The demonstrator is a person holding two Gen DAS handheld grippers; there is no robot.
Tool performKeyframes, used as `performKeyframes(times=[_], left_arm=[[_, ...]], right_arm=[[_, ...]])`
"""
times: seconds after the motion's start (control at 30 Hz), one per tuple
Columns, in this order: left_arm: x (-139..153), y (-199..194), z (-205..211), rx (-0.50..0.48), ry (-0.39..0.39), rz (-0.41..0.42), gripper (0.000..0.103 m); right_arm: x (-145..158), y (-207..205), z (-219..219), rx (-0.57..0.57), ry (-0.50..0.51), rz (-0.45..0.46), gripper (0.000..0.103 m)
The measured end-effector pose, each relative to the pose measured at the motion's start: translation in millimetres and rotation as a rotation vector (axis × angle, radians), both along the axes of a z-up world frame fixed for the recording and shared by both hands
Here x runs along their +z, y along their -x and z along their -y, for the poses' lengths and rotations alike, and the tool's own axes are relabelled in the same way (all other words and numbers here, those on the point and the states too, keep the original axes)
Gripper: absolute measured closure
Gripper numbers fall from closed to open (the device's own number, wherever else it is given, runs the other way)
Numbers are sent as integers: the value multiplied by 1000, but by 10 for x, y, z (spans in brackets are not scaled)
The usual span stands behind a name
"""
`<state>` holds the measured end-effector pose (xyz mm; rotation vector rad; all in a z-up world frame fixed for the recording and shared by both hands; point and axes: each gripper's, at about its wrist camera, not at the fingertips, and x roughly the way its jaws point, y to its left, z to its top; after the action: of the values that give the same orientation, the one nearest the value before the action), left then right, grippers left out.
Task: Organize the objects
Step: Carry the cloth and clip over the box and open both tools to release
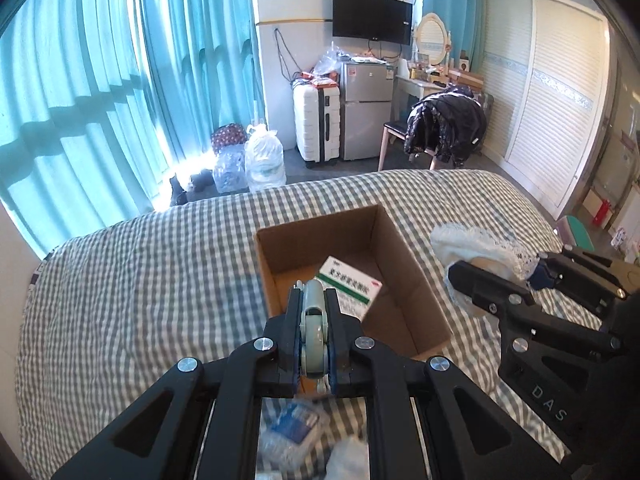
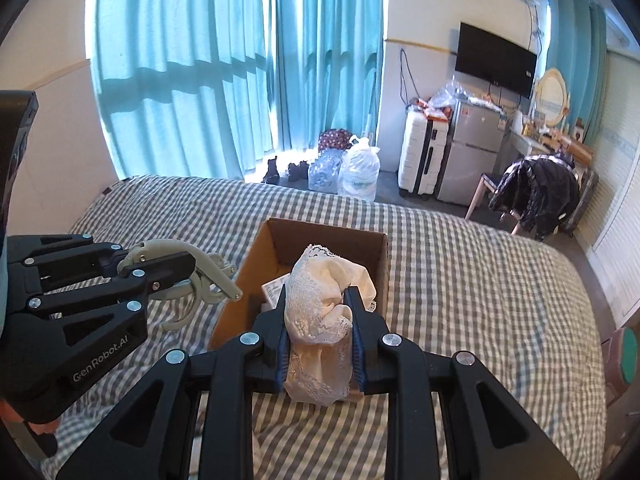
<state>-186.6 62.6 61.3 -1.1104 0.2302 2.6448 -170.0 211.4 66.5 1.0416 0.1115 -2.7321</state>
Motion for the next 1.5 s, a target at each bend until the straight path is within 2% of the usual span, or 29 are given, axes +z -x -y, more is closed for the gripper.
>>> performKeyframes(times=[0.3, 0.37, 0.73, 0.8, 0.9, 0.93, 0.97, 1.0, 1.03, 1.07, 1.1, 1.13, 1.17, 1.2, 1.33, 1.5], left_arm=[[-466, 411, -124, -2, 1, 72, 94], [-543, 461, -149, -2, 12, 67, 94], [-744, 906, -261, 11, 41, 69, 94], [-793, 982, -287, 0, 41, 81, 94], [-842, 1014, -302, 3, 40, 87, 94], [-837, 1014, -297, 2, 38, 83, 93], [-832, 994, -297, -4, 34, 83, 91], [-826, 972, -298, -10, 35, 84, 88], [-817, 948, -295, -16, 42, 83, 85], [-806, 925, -286, -16, 51, 80, 76], [-780, 893, -267, -7, 64, 70, 57], [-749, 859, -229, 4, 74, 60, 45], [-699, 828, -190, 21, 79, 43, 27], [-654, 801, -147, 33, 73, 31, 18], [-413, 688, 16, 66, 36, 35, 16], [-110, 417, 154, 89, 59, -13, 14]], right_arm=[[-521, 550, -141, -18, 4, 97, 79], [-652, 645, -155, -23, 21, 122, 79], [-1022, 815, -187, -44, 55, 182, 79], [-1069, 831, -201, -52, 68, 187, 77], [-1104, 836, -228, -66, 70, 195, 67], [-1103, 828, -237, -65, 72, 192, 64], [-1086, 808, -259, -71, 76, 185, 56], [-1070, 796, -264, -80, 76, 179, 49], [-1042, 771, -283, -93, 77, 168, 38], [-1004, 752, -293, -99, 82, 158, 32], [-971, 730, -300, -100, 84, 148, 31], [-932, 707, -294, -99, 83, 139, 29], [-869, 674, -305, -107, 76, 129, 25], [-825, 650, -316, -115, 74, 124, 23], [-563, 475, -360, -141, 94, 91, 21], [-187, 178, -313, -147, 69, 50, 20]])
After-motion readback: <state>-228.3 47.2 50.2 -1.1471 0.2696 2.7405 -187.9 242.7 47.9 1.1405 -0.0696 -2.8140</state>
